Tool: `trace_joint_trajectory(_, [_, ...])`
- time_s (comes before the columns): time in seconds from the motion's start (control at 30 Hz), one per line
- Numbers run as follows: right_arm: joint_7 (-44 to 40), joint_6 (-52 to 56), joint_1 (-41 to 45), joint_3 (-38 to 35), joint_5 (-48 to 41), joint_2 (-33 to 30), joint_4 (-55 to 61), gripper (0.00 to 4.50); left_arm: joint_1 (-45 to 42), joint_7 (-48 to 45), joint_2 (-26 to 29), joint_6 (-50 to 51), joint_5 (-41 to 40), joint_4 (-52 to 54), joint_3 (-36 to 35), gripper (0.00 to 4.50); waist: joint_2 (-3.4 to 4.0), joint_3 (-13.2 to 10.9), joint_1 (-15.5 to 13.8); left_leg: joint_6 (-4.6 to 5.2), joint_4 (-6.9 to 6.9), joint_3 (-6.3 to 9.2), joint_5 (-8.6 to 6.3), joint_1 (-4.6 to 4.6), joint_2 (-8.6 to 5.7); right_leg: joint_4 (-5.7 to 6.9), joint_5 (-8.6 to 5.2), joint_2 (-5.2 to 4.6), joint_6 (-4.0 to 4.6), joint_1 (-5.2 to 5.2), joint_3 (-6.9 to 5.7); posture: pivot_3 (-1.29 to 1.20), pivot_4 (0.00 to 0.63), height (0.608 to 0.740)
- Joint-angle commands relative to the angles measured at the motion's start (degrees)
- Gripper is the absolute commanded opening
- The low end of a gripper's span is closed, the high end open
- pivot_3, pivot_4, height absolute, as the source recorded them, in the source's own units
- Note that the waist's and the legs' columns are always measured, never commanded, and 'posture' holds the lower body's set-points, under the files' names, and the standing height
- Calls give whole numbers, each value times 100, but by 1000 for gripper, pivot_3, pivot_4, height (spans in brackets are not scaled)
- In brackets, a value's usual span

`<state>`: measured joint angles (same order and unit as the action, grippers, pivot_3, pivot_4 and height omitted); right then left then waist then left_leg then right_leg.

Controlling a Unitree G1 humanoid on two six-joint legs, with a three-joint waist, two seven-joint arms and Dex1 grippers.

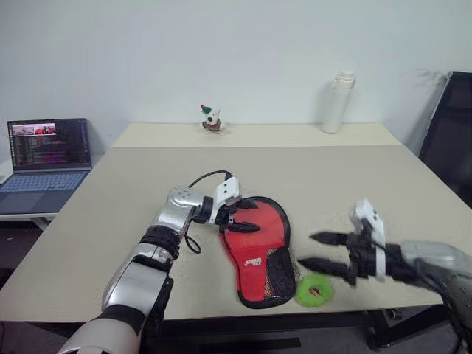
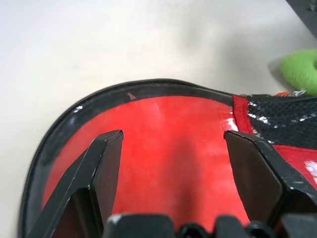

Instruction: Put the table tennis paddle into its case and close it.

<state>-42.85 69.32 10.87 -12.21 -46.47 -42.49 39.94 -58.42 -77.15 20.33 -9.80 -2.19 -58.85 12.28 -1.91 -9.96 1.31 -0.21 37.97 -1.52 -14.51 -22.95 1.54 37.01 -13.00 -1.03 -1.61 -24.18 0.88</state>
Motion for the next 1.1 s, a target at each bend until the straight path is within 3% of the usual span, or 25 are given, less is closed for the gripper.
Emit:
trace_joint_trajectory(0.03, [1,-578,-341,162,357,-338,419,4487,-152,-3,-180,-295,197,-273,62,3545,-5,-3,16,0,2,-1,0,0,-1,1,0,0,-1,-1,0,0,150,740])
trace_joint_trajectory(0.13, [26,-941,-575,363,573,-462,482,4487,-165,-16,-252,-428,317,-432,71,3545,-13,-7,21,0,4,-2,0,-1,-1,0,1,1,-2,0,-1,0,150,740])
trace_joint_trajectory(0.33, [122,-2186,-840,1642,1839,-576,310,4487,-134,6,-354,-514,497,-640,84,3545,-15,-5,20,0,4,-6,0,-2,-2,0,0,2,-2,0,-4,0,150,740])
trace_joint_trajectory(0.67, [-257,-3380,-1136,2375,2807,-688,-554,4487,-130,-14,-358,-534,532,-665,39,3545,-19,-3,11,0,7,-9,0,0,-3,0,0,0,-3,3,-4,0,150,740])
trace_joint_trajectory(0.87, [-55,-3687,-914,2459,3272,-438,-1248,4487,-113,-14,-343,-562,555,-654,49,3545,-23,0,13,0,9,-11,0,4,-3,2,0,2,-3,6,-5,0,150,740])
trace_joint_trajectory(0.97, [-39,-3638,-880,2364,3229,-320,-1279,3894,-107,-40,-340,-558,549,-642,43,3545,-24,0,10,0,9,-11,0,4,-3,2,0,2,-2,7,-5,0,150,740])
trace_joint_trajectory(1.1, [-174,-3424,-985,2178,2958,-308,-1134,2630,-101,-74,-345,-566,549,-633,50,3545,-23,0,7,0,10,-10,0,3,-3,3,0,2,-2,7,-5,0,150,740])
